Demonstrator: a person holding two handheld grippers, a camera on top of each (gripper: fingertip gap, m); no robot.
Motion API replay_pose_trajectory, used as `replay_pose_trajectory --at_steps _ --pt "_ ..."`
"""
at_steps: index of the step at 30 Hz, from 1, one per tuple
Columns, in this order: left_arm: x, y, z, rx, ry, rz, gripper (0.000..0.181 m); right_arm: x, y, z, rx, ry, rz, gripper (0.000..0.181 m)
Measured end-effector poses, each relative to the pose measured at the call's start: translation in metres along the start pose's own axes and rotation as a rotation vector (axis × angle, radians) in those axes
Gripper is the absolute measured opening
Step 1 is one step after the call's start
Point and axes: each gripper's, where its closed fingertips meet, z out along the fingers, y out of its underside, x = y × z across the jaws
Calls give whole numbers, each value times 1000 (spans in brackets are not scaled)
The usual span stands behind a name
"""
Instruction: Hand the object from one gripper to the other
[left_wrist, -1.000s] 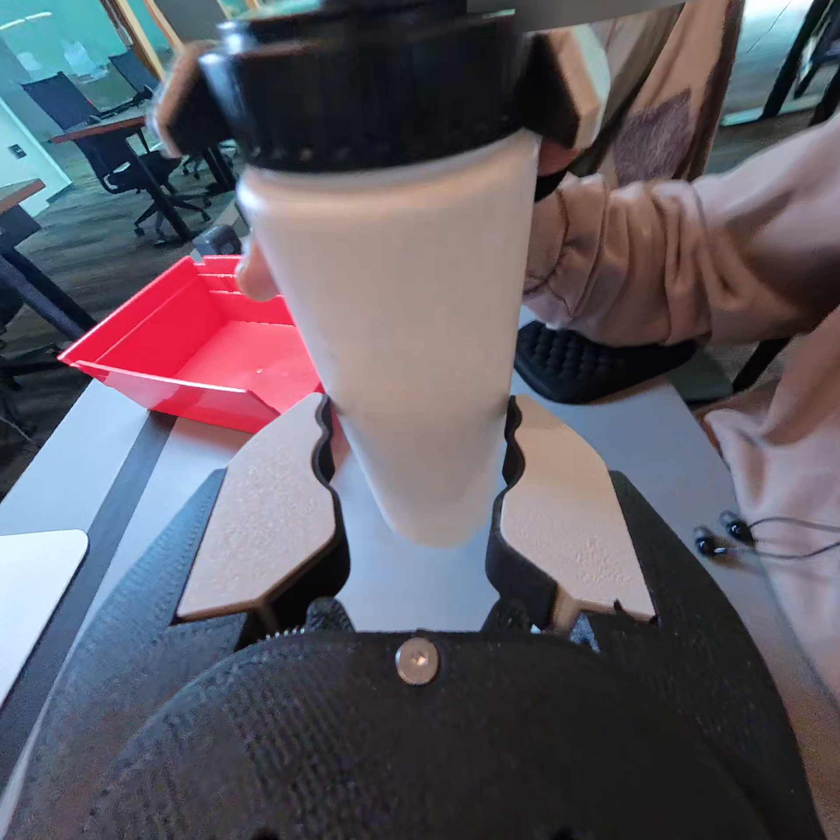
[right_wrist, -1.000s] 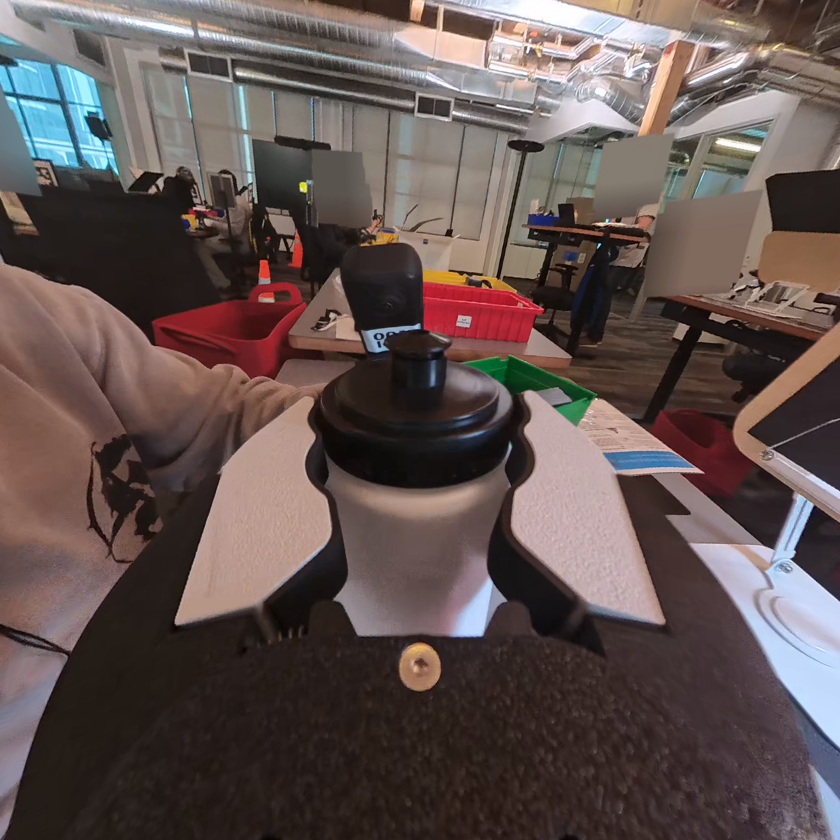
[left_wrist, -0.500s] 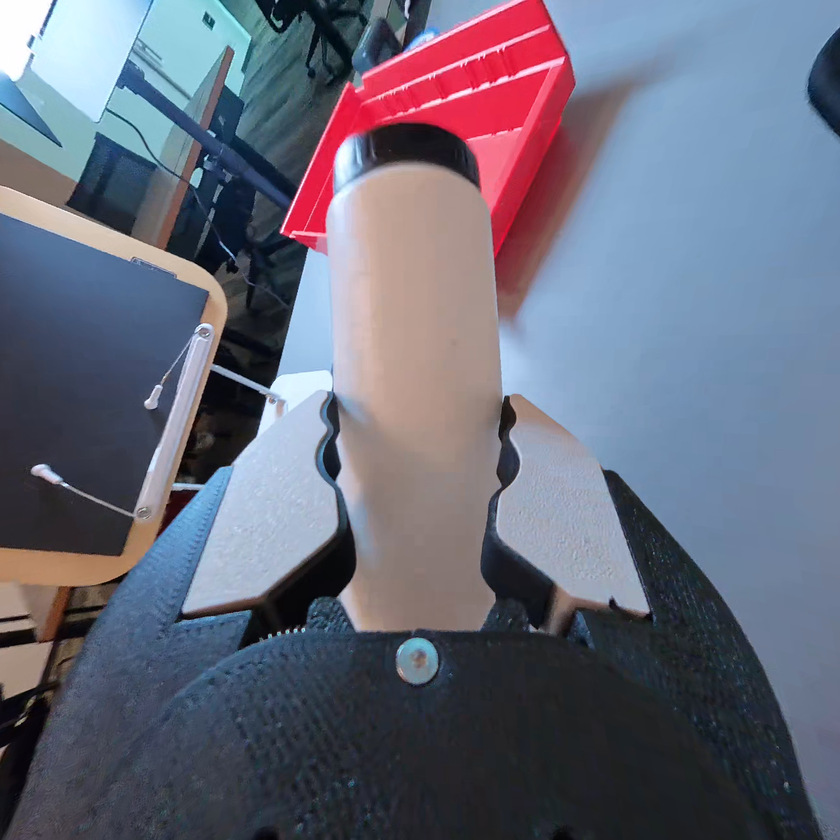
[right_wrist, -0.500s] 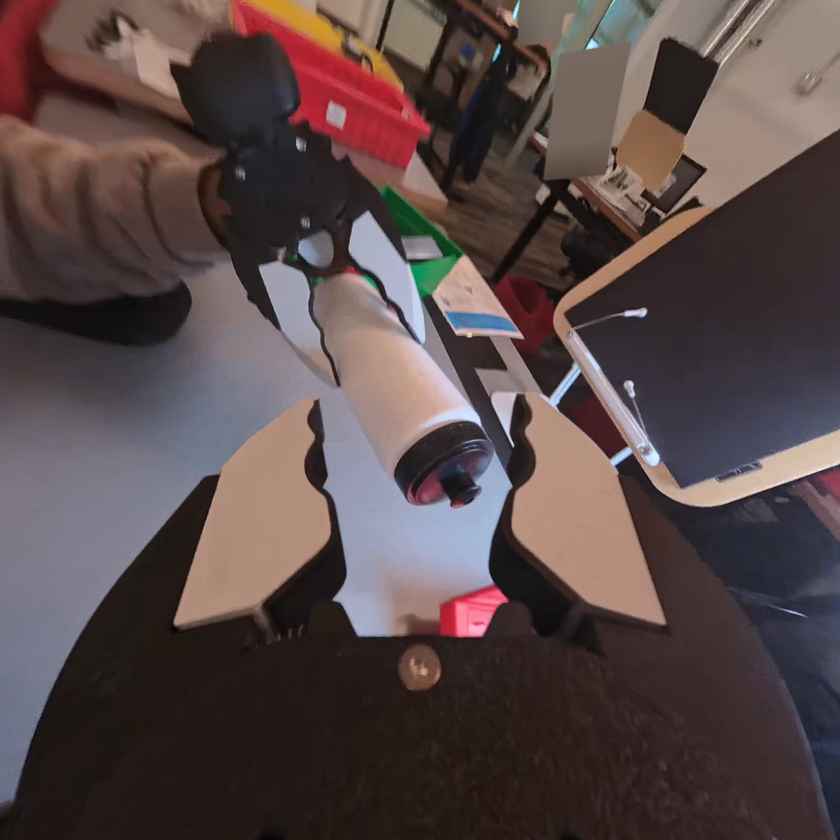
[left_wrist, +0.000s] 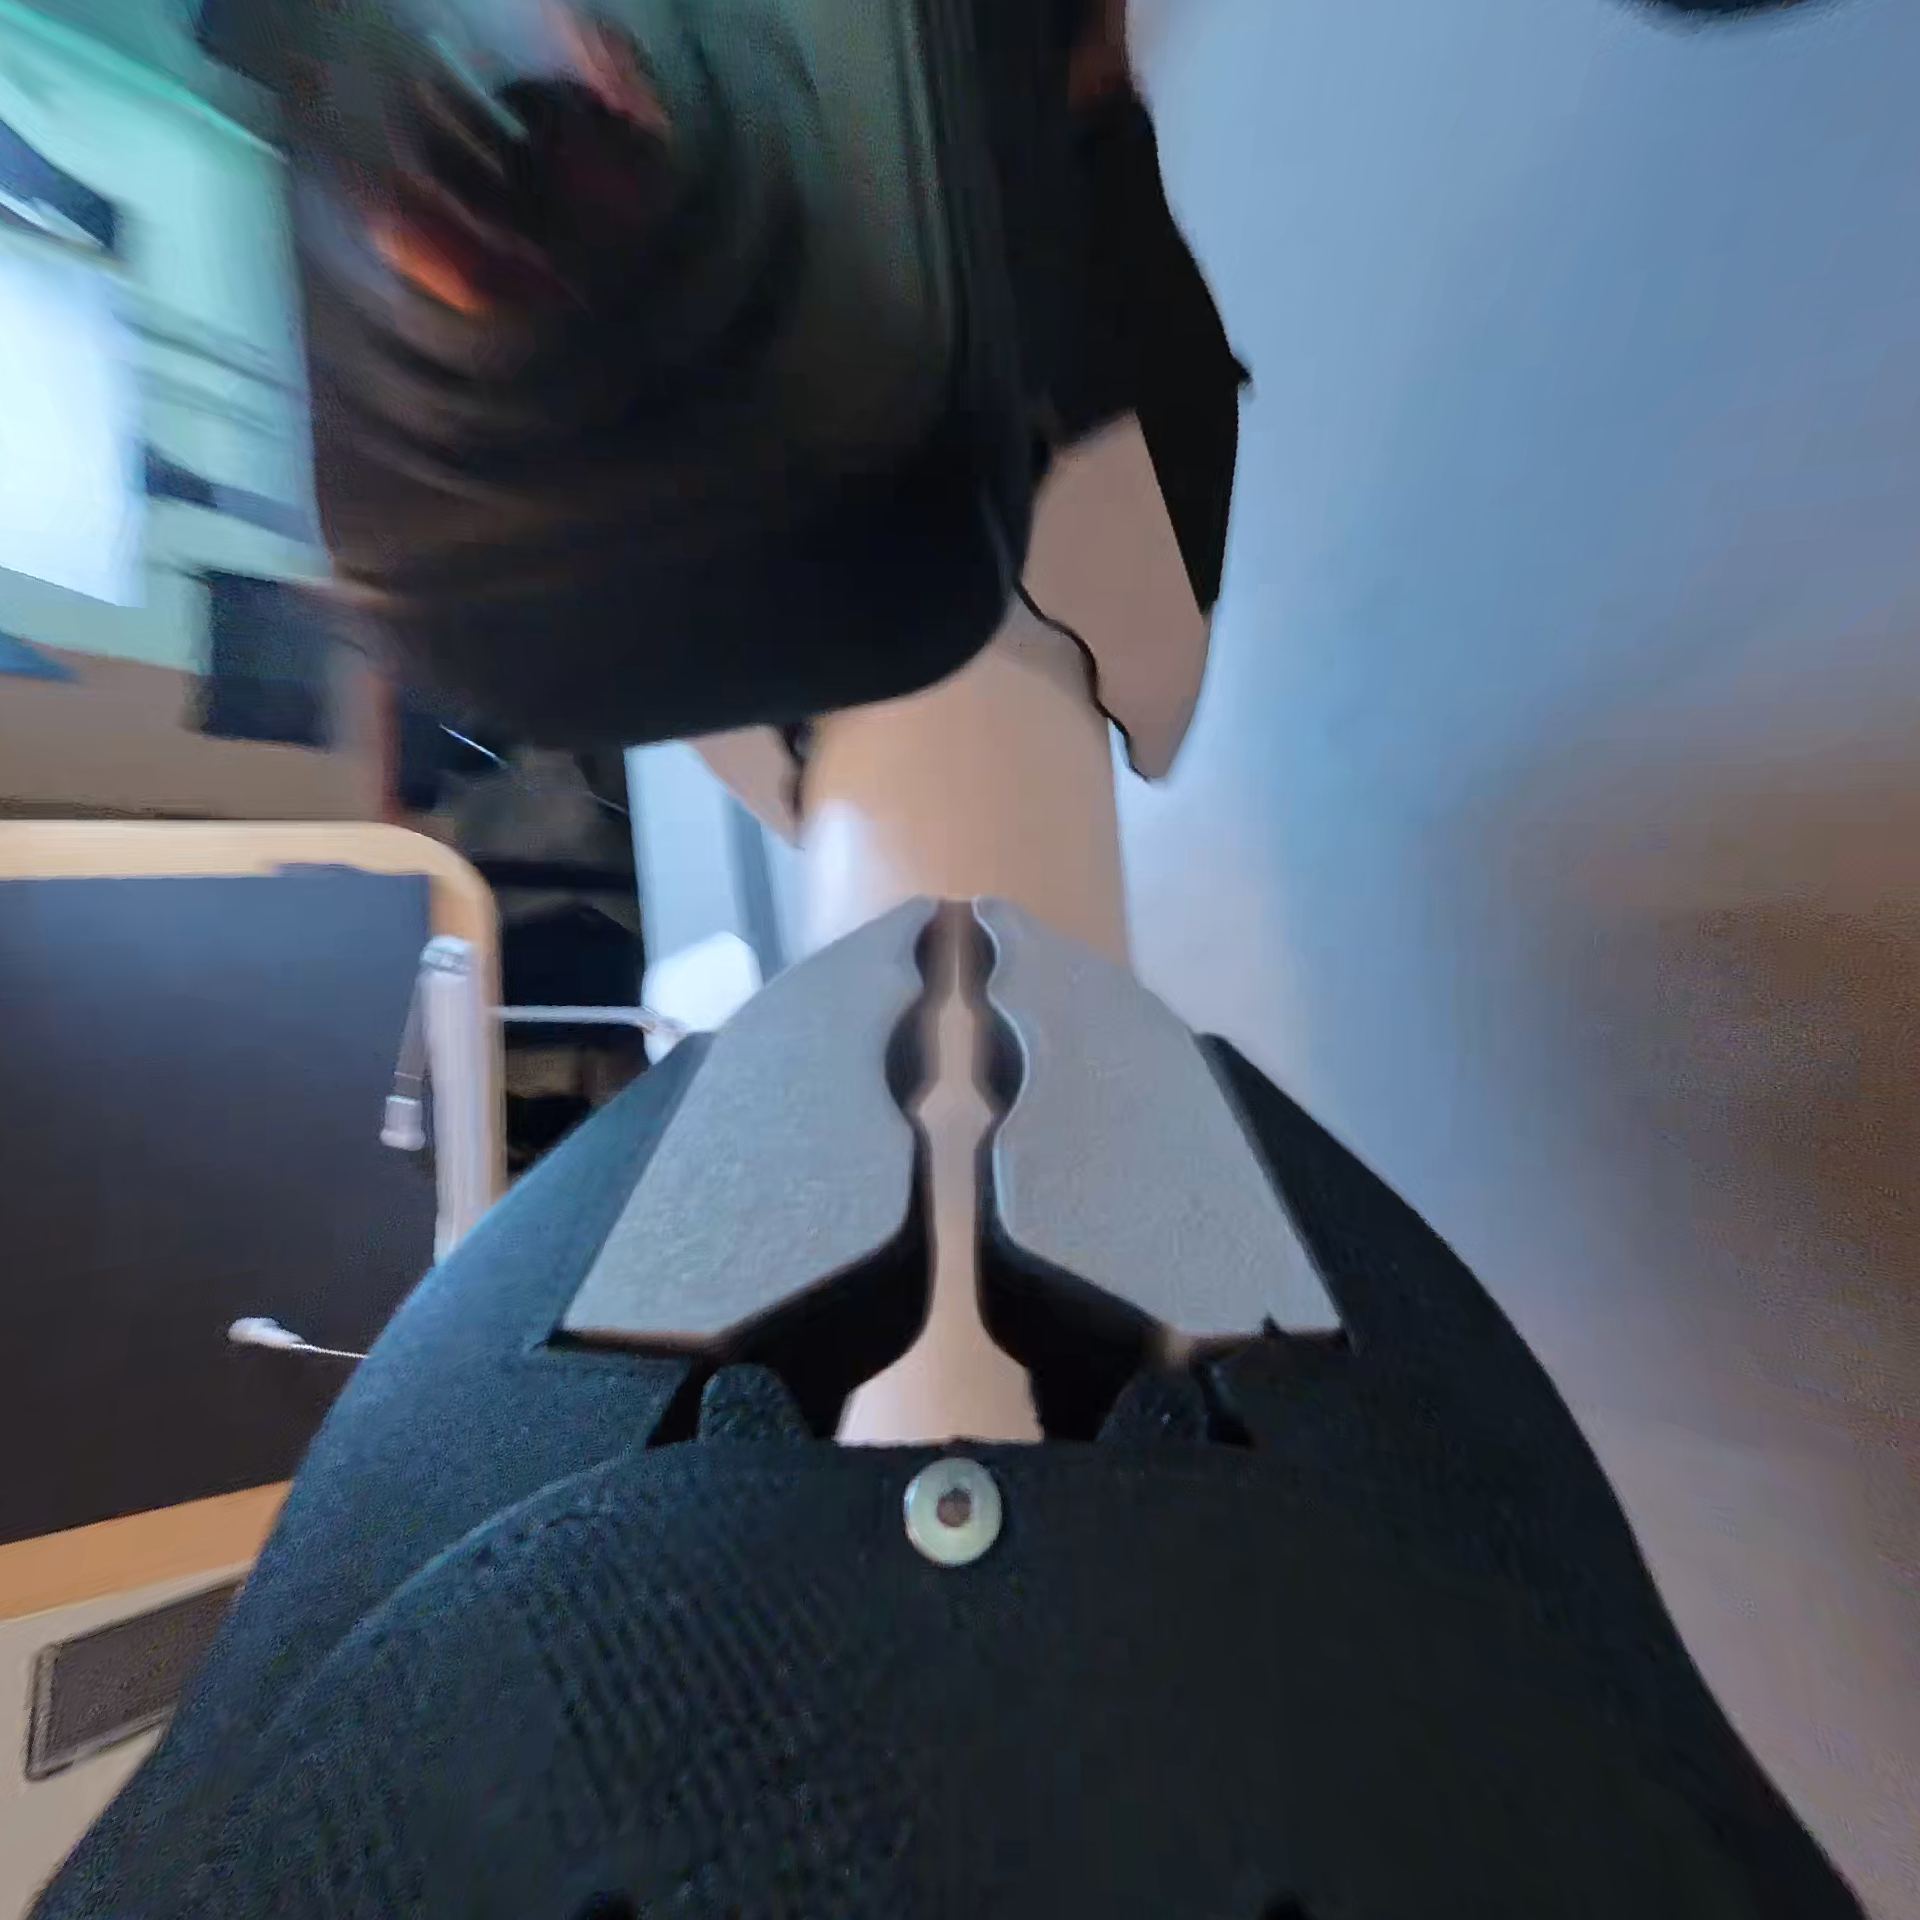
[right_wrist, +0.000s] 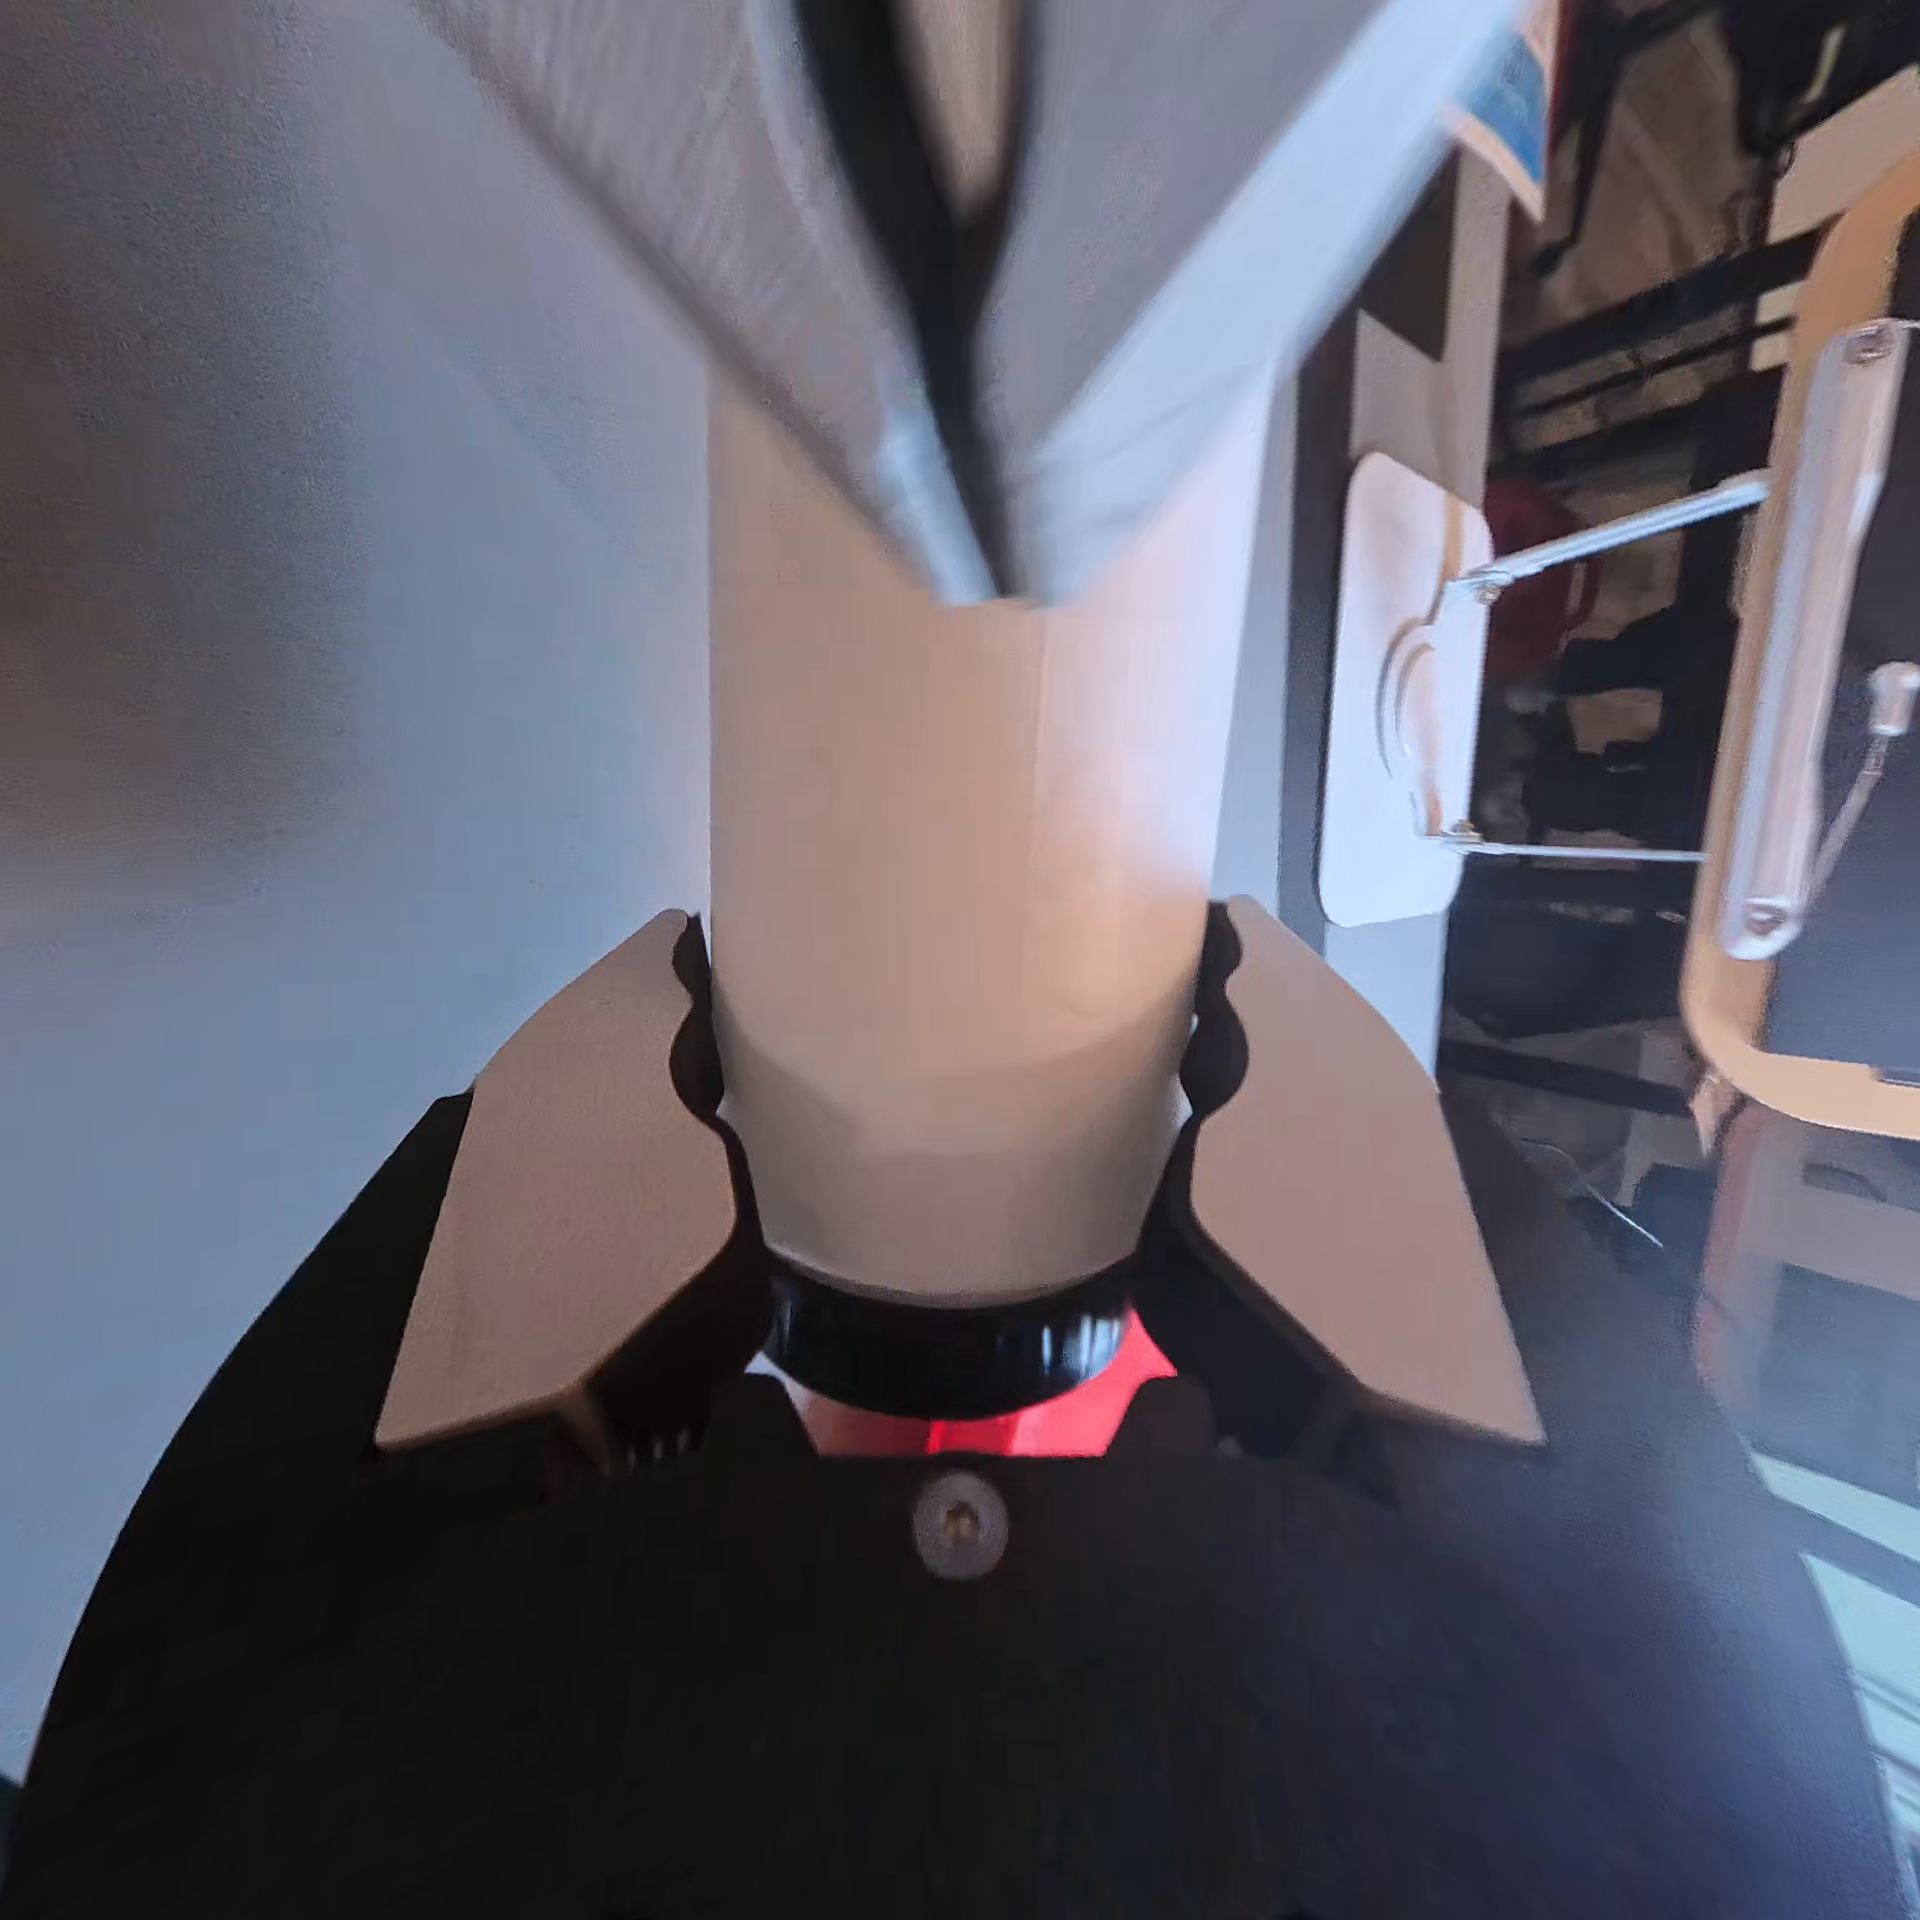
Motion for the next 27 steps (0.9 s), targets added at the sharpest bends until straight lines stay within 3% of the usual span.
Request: replay_pose_trajectory --at_steps 1,4,7,9,12,16,19,22,24,27 --pt "-9 -5 -6 43 -53 11 54 -3 1 3 29 -35 21 87" --pt "-29 16 -20 -72 -124 -60 60 -8 -10 5 197 -155 154 85" --pt "-55 11 -50 147 -125 -286 53 2 -11 -5 310 -207 262 85" --pt "-70 11 -71 294 -86 -462 73 14 -13 -21 405 -210 323 85" --pt "-91 5 -102 590 -52 -654 79 37 -27 -60 649 -215 433 85" --pt "-94 -16 -106 844 79 -807 90 47 -56 -111 947 -260 487 84" --pt "-69 -51 -79 845 190 -770 102 26 -83 -111 965 -317 429 84" --pt "-49 -72 -62 783 183 -659 95 -3 -97 -83 847 -329 321 85" --pt "-39 -74 -55 694 200 -606 94 -11 -100 -73 794 -320 280 85" --pt "-46 -62 -55 609 128 -583 93 5 -93 -74 775 -249 329 84"
